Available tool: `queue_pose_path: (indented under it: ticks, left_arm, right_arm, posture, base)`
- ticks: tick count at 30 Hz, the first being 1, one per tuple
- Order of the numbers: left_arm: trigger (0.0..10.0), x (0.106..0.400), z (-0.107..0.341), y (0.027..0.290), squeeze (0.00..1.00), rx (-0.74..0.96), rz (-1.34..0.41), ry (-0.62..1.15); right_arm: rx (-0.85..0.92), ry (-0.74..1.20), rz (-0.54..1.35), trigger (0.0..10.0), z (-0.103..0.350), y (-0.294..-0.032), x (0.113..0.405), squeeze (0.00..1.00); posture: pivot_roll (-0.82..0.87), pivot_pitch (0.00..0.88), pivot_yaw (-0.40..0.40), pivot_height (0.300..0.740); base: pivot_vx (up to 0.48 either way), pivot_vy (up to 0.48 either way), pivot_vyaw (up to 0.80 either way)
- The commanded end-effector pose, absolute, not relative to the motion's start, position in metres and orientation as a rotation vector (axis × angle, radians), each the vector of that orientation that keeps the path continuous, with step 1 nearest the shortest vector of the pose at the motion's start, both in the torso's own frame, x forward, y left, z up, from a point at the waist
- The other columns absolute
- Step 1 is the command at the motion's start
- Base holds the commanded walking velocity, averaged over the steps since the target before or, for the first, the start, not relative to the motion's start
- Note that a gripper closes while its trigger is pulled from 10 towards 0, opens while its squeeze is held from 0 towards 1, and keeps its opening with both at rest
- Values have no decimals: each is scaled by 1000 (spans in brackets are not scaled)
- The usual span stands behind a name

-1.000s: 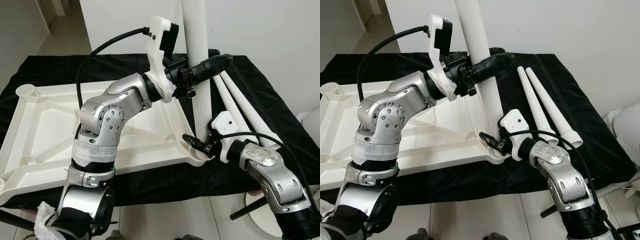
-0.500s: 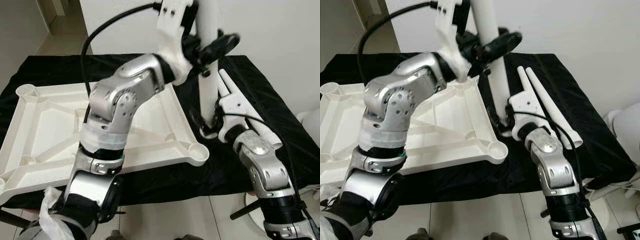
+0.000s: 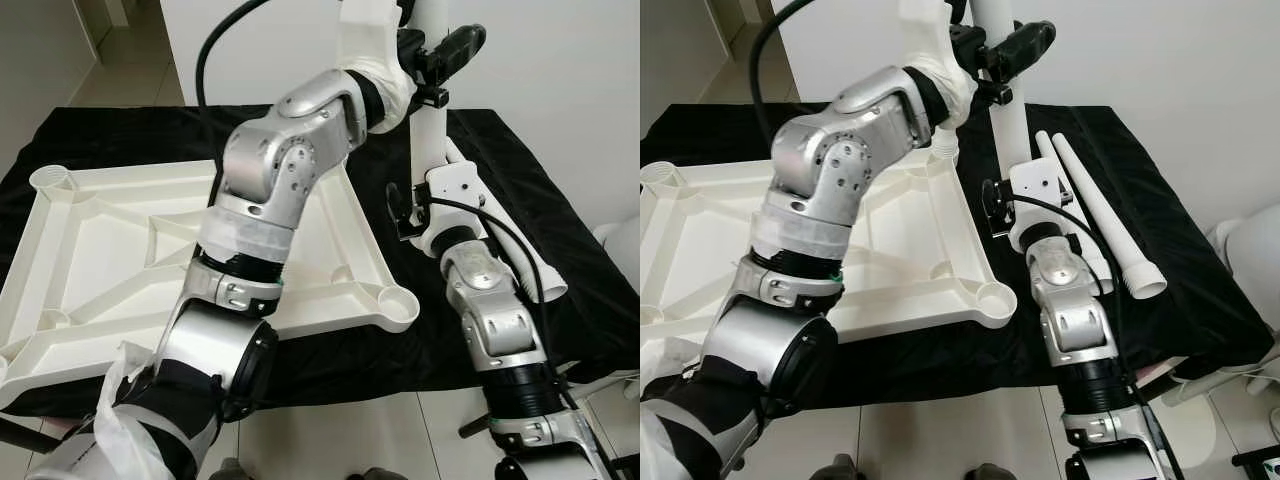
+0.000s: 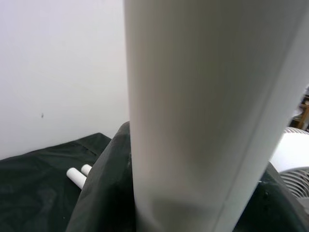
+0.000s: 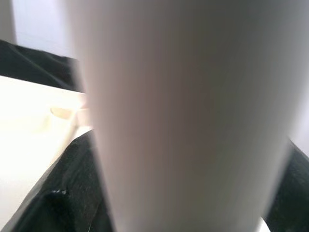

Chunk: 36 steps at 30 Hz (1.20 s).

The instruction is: Building children table

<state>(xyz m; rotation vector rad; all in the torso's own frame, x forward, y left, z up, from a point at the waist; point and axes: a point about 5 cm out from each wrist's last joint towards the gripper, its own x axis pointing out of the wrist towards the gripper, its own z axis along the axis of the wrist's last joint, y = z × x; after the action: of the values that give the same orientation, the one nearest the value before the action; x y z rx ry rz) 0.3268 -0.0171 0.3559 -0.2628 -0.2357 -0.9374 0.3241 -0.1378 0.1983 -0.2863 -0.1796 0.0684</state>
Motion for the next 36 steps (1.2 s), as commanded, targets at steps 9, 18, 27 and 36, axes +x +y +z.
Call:
queue_pose_path:
  ticks: [9, 18, 27, 36]
  left_arm:
    - [10000, 327, 370, -24, 0, -259, -893, -278]
    - [10000, 325, 374, -32, 0, -255, -901, -288]
    - [10000, 326, 375, -34, 0, -262, -899, -292]
    - [10000, 325, 375, -35, 0, -261, -899, -297]
  right_arm:
    - [-390, -200, -171, 10000, 194, -143, 328, 0]
    - [-429, -248, -172, 10000, 191, -130, 331, 0]
    - [-446, -268, -180, 6392, 194, -124, 333, 0]
    - [-433, -283, -205, 4863, 196, -126, 334, 0]
  posture:
    - [3, 0, -8, 740]
    - [11, 0, -15, 740]
    - [11, 0, -20, 740]
    - [11, 0, -19, 740]
  base:
    - [0, 0, 0]
    - [0, 0, 0]
    - [0, 0, 0]
    - [0, 0, 0]
